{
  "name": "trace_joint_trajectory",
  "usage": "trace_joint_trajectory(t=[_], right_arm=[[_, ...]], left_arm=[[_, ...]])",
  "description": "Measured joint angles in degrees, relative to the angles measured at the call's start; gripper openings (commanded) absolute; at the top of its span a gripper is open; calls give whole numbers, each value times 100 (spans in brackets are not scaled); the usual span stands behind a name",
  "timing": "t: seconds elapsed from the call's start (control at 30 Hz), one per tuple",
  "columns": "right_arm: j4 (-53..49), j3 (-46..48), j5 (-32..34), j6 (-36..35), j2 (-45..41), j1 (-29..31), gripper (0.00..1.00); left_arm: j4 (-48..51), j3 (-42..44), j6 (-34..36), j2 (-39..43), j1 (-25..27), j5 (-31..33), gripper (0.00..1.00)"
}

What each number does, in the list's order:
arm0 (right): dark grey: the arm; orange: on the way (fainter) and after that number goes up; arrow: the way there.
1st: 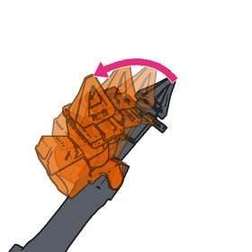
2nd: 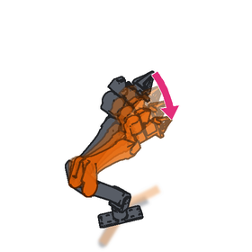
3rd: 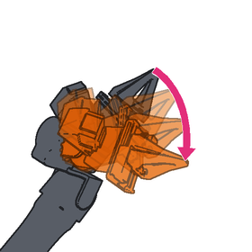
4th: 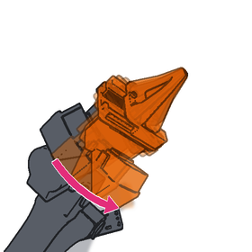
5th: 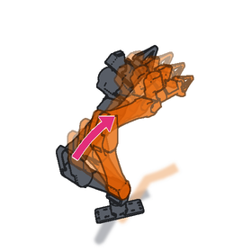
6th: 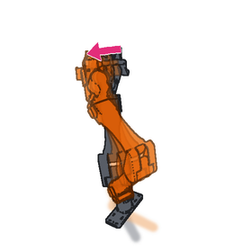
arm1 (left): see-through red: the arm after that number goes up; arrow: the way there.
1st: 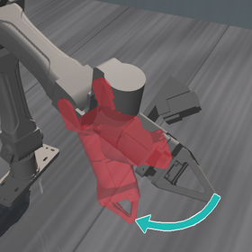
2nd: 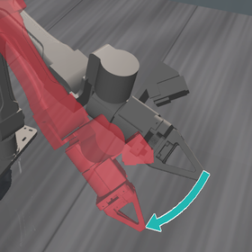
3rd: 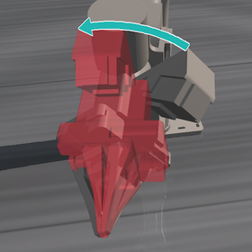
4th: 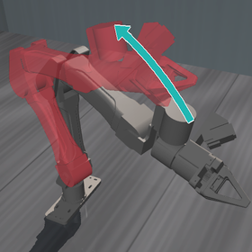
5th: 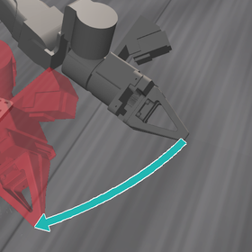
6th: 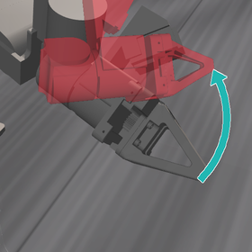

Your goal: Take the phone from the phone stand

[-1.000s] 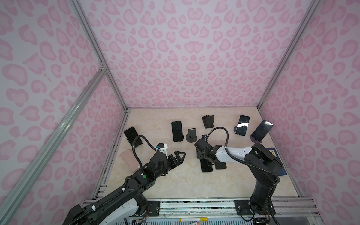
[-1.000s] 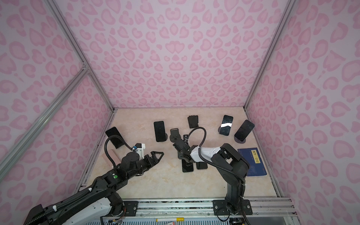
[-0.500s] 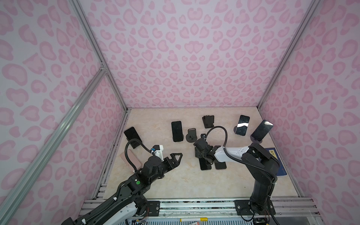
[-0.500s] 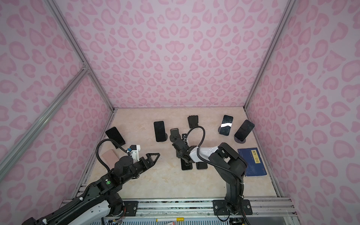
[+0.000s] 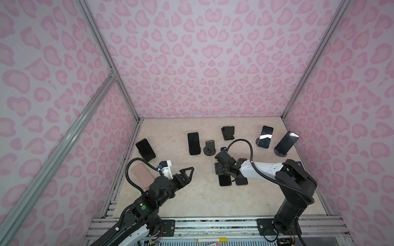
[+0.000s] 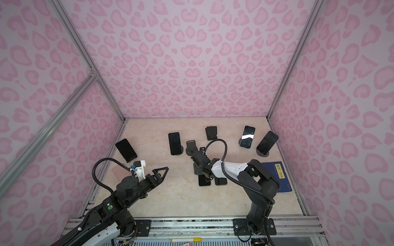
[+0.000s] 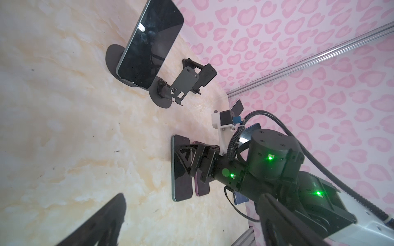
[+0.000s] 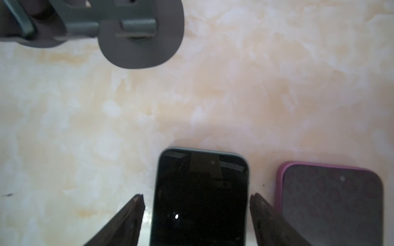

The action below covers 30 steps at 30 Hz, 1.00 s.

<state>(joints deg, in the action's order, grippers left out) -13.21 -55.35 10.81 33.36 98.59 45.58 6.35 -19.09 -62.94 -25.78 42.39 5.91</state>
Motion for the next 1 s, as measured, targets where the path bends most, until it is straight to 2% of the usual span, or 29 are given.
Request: trace_joint_trajectory(t=[0.27,0.43,0.57,0.7,0.83,1.0], right_arm=[[-319,-61,92,-247,-1263,28,85],[-337,201,446,-319,-2052,55,86],[-315,382,732,-424,-2341,46,89],[-164,466,1038,-577,-2516,44,98],[160,649,1355,-660,-2677,44,98],[317,966,1451,-765,-3086,-114,98]], left_arm=[[516,-323,232,295,0,483,100],[693,-592,590,614,0,1191,99],[745,-651,789,820,0,1884,100],[782,-927,1067,837,0,2441,100],[809,-1246,1355,678,0,2896,100],[824,-1215,1447,498,0,3318,100]])
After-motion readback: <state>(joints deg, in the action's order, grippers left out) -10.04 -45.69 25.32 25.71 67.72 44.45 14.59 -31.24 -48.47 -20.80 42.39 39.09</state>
